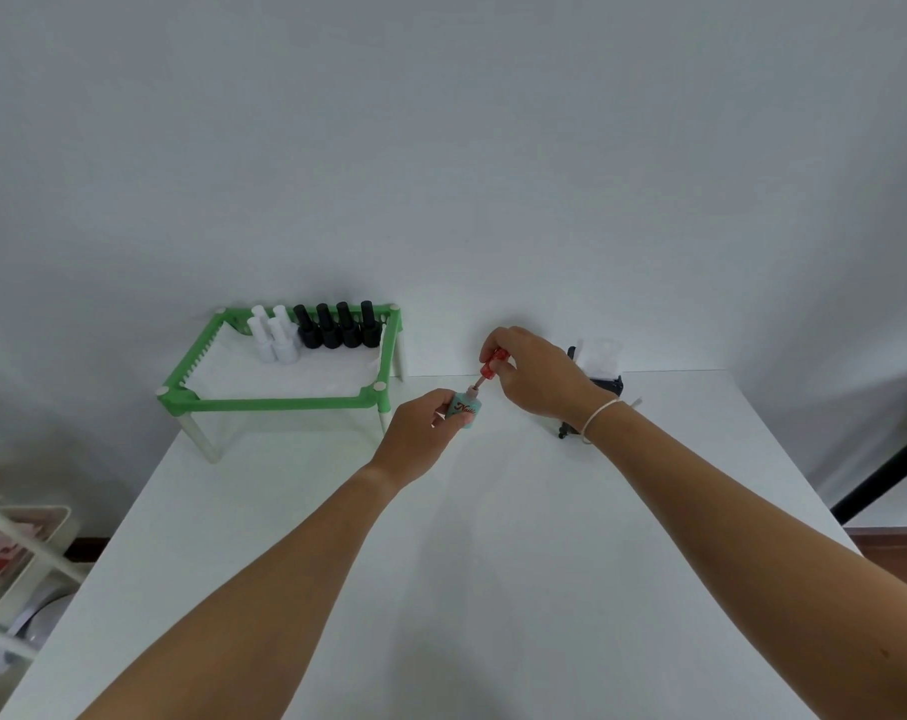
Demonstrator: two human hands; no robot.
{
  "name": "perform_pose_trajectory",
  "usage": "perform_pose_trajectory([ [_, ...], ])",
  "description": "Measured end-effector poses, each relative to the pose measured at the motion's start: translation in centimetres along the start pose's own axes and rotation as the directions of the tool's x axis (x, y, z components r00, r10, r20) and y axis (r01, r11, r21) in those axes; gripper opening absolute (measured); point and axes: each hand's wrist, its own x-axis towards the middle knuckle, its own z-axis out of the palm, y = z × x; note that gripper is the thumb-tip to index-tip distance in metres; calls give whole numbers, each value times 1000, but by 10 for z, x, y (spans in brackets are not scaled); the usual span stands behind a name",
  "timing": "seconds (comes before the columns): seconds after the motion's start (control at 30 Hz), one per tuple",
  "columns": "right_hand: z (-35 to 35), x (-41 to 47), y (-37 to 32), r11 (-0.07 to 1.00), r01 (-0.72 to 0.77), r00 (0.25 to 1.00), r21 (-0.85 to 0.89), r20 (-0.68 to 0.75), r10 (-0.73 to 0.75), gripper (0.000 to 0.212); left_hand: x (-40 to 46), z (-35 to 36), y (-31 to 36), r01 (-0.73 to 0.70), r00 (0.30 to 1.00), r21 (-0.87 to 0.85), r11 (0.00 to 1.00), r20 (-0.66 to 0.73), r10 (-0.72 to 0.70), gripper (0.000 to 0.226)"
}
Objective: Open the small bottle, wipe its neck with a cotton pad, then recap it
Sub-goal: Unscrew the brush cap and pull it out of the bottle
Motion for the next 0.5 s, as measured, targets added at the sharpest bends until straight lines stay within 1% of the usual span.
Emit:
perform_pose_trajectory([
  [0.07,0,0,1,1000,1,1000,-5,-16,-1,20,0,1,0,2,1000,2,1000,-1,-2,16],
  [0.23,0,1,2,1000,10,1000,-20,-27,-10,19,-1,1,-1,12,1000,0,1000,-4,-12,8],
  [0.5,3,0,2,999,16,1000,-38,-14,-16,19,1,0,-3,25,1000,21,999,-13,-25,17],
])
